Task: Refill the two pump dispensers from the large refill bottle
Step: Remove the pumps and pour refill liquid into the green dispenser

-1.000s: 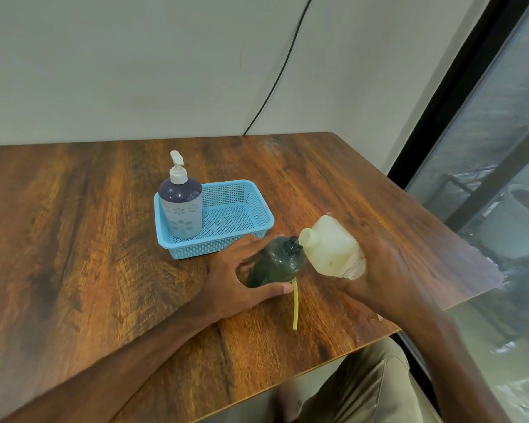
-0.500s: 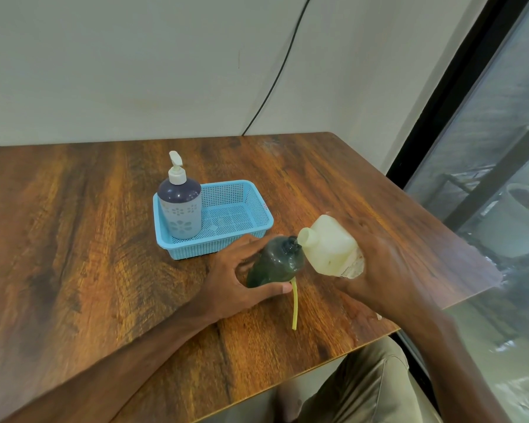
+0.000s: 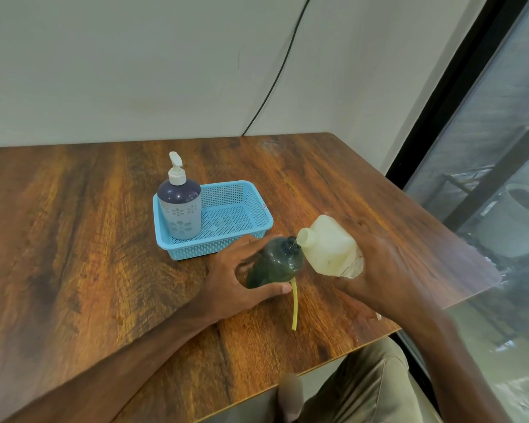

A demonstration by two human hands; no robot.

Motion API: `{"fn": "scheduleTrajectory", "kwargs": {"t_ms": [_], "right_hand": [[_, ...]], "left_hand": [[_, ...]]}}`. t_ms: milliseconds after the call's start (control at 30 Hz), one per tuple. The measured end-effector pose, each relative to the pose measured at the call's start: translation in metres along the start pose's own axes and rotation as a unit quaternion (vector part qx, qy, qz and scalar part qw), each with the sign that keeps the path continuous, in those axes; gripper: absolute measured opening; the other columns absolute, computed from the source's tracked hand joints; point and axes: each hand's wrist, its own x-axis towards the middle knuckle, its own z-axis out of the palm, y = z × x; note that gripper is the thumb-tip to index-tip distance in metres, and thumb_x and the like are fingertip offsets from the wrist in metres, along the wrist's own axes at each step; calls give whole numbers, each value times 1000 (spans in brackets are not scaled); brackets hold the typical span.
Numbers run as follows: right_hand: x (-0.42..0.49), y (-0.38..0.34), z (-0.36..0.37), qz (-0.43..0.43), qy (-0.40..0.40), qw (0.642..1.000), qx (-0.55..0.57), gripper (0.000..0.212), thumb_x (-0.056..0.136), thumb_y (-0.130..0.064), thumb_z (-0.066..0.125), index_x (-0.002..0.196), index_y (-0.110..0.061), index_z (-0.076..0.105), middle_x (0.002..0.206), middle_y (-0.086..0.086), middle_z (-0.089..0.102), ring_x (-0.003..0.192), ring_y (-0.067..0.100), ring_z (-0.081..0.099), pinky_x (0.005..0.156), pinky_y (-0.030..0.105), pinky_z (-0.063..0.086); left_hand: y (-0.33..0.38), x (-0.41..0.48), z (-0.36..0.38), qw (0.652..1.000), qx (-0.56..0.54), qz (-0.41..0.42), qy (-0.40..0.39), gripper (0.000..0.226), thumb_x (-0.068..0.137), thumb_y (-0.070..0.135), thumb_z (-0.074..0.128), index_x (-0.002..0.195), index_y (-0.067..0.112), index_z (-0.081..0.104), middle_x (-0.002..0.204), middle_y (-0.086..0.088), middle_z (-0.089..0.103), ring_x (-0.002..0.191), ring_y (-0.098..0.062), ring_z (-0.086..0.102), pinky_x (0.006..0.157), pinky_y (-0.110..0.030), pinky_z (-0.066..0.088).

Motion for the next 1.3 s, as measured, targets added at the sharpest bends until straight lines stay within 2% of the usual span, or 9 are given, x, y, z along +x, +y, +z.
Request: {"fn": "scheduleTrajectory", "kwargs": {"t_ms": [267,500,700,1033,1300], "right_hand": [[1,2,1,5,-1,1000,-10,102,68,-36,92,150,-39,32,135,-3,54,125,24,52,99,59,50],[2,-2,-1,2,6,1000,-17,104,66,-31,94,147,-42,29,133,0,55,124,27,52,98,60,50],[3,-4,-3,2,1,1000,-16,100,67,-33,93,148,-39,34,130,1,57,120,25,53,97,57,51],[5,-3,-5,19,-17,999,-32,106,67,-32,92,153,-39,30,131,-1,54,122,25,51,99,56,49],[6,-4,-6,20,-20,999,-29,106,67,-30,92,153,-40,31,129,-2,56,121,26,52,98,60,49]], "left_hand": [[-3,-1,0,1000,-6,-16,-1,84,74,52,90,148,29,59,133,11,64,132,-12,60,92,-36,65],[-1,0,0,1000,-6,-19,0,82,73,53,89,146,35,57,133,13,64,132,-9,59,93,-31,64],[-4,-1,0,1000,-11,-24,2,84,73,52,90,147,28,59,137,10,65,133,-14,61,93,-40,64],[-4,0,0,1000,-5,-26,0,83,74,50,92,147,33,57,139,16,63,133,-6,59,93,-31,63],[-5,1,0,1000,-1,-31,0,85,73,55,90,148,32,57,142,17,62,135,-7,58,95,-37,63]]}}
